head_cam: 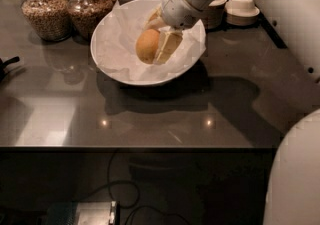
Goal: Pick orange from white bowl
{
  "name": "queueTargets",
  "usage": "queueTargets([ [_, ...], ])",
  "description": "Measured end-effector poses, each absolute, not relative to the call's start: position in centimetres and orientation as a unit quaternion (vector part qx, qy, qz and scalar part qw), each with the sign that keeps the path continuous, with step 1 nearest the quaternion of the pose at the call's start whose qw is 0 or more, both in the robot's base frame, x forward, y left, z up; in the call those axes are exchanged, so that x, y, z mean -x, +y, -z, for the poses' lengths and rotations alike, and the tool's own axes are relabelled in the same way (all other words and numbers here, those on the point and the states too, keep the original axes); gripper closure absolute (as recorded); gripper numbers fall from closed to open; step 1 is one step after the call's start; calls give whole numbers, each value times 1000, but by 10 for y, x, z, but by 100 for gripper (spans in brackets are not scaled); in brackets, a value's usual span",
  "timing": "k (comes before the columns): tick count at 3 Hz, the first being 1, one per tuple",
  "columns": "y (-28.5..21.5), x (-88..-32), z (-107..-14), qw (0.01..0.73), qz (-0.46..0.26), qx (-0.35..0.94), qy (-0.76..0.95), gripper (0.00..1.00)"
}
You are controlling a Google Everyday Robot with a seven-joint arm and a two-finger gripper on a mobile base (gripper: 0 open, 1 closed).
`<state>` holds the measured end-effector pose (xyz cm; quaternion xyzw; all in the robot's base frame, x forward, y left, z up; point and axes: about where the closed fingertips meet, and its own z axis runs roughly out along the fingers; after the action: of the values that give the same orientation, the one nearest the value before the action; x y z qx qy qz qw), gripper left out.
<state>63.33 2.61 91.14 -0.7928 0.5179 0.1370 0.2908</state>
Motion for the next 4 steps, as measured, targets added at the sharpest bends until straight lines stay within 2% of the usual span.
queueTargets([
  [1, 14, -625, -962, 348, -104, 783, 504, 100],
  [2, -2, -607, -996, 420, -126, 772, 461, 100],
  [3, -7, -556, -1038, 504, -152, 755, 391, 100],
  [4, -3, -494, -1055, 553, -168, 741, 341, 100],
])
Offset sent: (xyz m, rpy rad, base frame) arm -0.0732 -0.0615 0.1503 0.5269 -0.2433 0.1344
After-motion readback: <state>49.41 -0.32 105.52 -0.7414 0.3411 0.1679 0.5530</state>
